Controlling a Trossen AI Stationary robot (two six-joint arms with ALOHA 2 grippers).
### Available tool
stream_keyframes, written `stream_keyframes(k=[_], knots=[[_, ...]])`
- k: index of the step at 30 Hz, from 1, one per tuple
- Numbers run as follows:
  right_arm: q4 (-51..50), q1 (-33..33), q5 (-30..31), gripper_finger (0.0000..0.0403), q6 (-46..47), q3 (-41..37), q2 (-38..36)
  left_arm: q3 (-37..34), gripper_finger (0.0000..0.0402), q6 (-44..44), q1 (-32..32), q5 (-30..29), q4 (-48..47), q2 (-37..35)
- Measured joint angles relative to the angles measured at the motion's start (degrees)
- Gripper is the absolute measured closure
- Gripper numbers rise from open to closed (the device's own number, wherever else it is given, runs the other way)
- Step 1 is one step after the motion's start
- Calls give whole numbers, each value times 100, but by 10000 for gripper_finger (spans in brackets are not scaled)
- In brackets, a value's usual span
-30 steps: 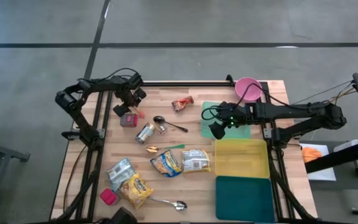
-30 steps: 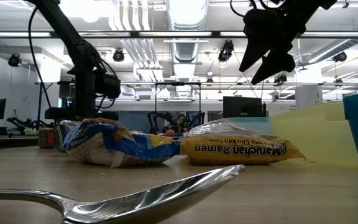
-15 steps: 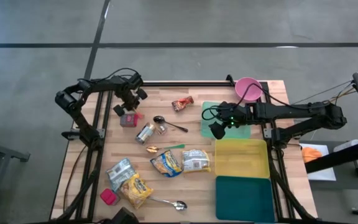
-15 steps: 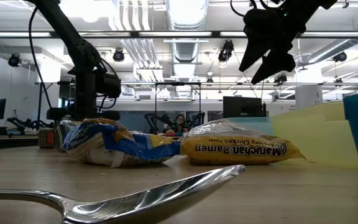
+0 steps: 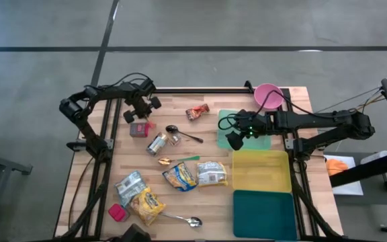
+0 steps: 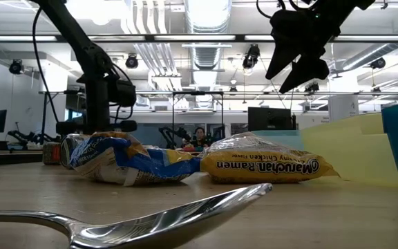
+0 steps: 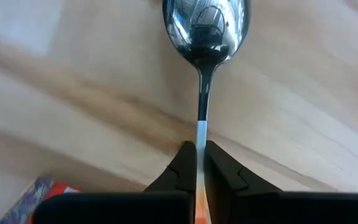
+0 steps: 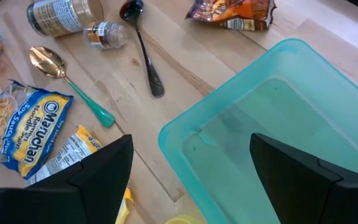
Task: Pick & Place Food Item
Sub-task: Put the orange spoon into the yellow bin
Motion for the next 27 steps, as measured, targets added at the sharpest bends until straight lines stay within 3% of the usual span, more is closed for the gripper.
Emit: stream_keyframes(k=[10,15,23,27], knots=[[2,0,19,84,74,2,0,2,390,1222,-276,71,326,-699],[196,0,-235,84,266,2,0,2,390,1513,-521,542,750,-1378],[2059,51,-791,84,1092,2,13,3,390,2007,-1425,1007,1503,-2234],[3126,54,-748,84,1222,2,25,2,390,2503,-1996,1682,1877,-2448]])
